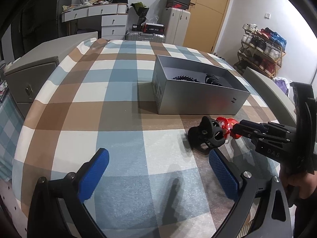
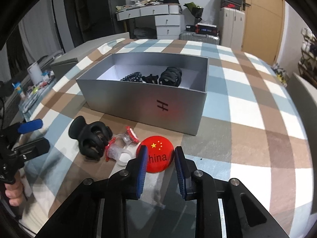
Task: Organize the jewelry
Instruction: 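Lower the right gripper onto the red 'I China' badge and close it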
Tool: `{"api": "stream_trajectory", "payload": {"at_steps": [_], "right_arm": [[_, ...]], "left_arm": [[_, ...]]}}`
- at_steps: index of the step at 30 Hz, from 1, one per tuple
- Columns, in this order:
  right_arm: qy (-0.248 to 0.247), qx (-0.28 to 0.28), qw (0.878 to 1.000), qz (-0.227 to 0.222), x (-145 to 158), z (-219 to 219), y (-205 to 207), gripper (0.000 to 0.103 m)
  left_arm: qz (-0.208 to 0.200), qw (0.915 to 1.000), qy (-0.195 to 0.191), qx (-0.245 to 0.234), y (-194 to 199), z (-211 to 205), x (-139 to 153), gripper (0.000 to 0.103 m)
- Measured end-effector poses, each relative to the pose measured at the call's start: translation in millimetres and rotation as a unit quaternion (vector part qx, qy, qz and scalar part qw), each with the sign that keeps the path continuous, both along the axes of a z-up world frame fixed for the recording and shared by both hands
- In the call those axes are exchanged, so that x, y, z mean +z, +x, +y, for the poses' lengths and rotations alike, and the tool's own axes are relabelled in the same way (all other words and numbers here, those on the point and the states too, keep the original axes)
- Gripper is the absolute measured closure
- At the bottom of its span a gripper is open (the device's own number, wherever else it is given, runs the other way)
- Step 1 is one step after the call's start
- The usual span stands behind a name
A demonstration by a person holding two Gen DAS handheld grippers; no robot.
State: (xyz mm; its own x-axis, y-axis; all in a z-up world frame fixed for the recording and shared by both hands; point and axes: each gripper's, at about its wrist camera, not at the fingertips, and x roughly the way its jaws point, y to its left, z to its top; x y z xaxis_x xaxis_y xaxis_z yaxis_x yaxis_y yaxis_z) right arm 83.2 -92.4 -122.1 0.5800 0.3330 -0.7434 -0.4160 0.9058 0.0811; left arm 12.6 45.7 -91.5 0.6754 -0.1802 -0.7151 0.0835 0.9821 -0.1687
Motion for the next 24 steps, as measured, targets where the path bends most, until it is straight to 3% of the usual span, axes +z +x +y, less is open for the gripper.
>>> {"api": "stream_trajectory", "payload": {"at_steps": [13, 16, 20, 22, 24], "right_arm": [[-0.038, 0.018, 0.999, -0.003, -3.7, 15.3, -1.1, 0.058], [-0.063, 0.009, 0.998, -0.010, -5.0, 21.3, -1.1, 0.048], [-0.056, 0.003, 0.998, -0.005, -5.5, 18.8, 1.0, 0.048], [-0.055, 0.009, 0.998, -0.008, -4.7, 19.7, -0.9, 0.059], [-0.054, 0.008, 0.998, -0.010, -4.3, 19.9, -2.8, 0.061]], "left_arm": [[0.012, 0.9999, 0.003, -0.004, -1.6, -5.7, -3.6, 0.004], [0.012, 0.9999, 0.006, -0.004, -2.8, -6.9, -3.3, 0.004], [0.011, 0.9999, 0.010, -0.004, -4.7, -7.5, -2.3, 0.004], [0.010, 0.9999, 0.013, -0.005, -5.3, -7.4, -1.4, 0.004], [0.008, 0.9999, 0.014, -0.006, -6.1, -7.8, 0.2, 0.004]]}}
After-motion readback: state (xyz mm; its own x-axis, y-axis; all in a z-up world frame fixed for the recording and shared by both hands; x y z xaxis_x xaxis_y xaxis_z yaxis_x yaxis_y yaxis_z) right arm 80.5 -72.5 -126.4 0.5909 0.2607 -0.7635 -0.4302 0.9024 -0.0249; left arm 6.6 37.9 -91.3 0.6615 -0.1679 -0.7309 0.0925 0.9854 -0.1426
